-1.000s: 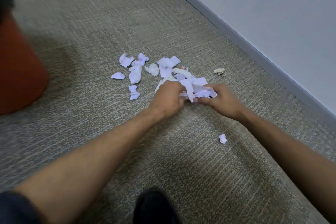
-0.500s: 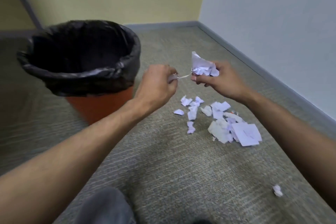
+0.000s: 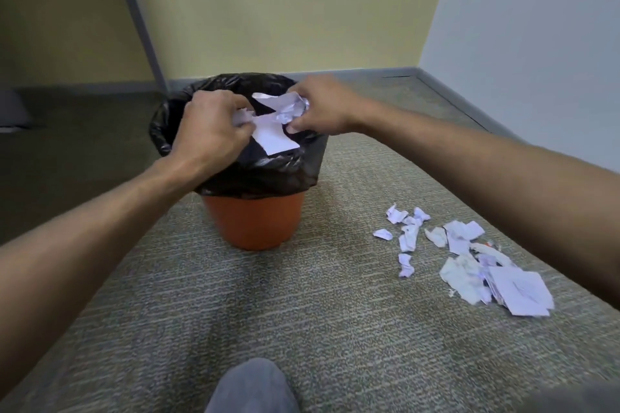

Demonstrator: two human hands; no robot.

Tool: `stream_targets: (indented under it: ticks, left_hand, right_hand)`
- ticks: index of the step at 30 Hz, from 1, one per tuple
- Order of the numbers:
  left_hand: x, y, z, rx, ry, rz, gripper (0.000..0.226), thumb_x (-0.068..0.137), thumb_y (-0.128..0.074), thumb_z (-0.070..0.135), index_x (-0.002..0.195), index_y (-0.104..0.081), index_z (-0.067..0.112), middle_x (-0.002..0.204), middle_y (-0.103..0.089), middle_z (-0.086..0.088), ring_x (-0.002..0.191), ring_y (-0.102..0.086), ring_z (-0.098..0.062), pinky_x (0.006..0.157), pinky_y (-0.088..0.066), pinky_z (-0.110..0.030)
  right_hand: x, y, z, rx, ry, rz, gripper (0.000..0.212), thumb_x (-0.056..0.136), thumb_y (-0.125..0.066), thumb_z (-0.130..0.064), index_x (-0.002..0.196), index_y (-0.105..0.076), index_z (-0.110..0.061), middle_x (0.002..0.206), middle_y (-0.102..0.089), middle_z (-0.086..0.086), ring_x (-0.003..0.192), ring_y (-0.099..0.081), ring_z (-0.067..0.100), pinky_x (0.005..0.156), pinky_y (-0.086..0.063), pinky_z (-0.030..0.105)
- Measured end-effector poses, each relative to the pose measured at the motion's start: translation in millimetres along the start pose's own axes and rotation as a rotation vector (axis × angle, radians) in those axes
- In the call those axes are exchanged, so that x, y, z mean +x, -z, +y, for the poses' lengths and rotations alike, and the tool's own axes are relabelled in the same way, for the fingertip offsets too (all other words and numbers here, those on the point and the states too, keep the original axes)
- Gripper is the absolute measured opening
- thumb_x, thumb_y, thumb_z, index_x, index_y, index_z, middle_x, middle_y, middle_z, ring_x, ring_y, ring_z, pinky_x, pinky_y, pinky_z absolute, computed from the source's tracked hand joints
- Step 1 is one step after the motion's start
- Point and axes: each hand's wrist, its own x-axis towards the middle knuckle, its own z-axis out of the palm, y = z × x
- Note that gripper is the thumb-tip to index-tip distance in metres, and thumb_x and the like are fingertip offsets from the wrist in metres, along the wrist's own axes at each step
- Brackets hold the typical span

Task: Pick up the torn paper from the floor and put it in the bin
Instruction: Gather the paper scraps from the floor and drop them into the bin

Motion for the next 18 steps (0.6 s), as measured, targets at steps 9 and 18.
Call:
stream_targets:
  ticks: [9, 18]
  left_hand:
    - [-9.2, -19.0, 0.9, 0.119, 0.009, 0.035, 0.038, 0.09, -0.06, 0.038, 0.123, -0.063, 0.021, 0.122, -0.064, -0.002, 0.111, -0.059, -0.029, 0.083, -0.049, -0.045]
    - [-56.8, -58.5, 59.5, -0.053, -0.331, 0.107, 0.021, 0.091, -0.056, 0.029, 0.099, -0.067, 0.013, 0.095, -0.065, -0.001, 0.092, -0.058, -0.02, 0.063, -0.047, -0.036]
  right_hand:
    - [-8.1, 2.2, 8.4, -0.029, 0.029, 0.011, 0.062, 0.086, -0.071, -0.033, 0.142, -0.048, -0.021, 0.132, -0.058, 0.007, 0.104, -0.056, 0.014, 0.088, -0.04, 0.023]
    - [-111.1, 0.5, 76.2, 0.077, -0.117, 0.112, 0.039, 0.089, -0.065, -0.036, 0.126, -0.062, -0.023, 0.122, -0.066, -0.003, 0.09, -0.068, 0.012, 0.088, -0.054, 0.038]
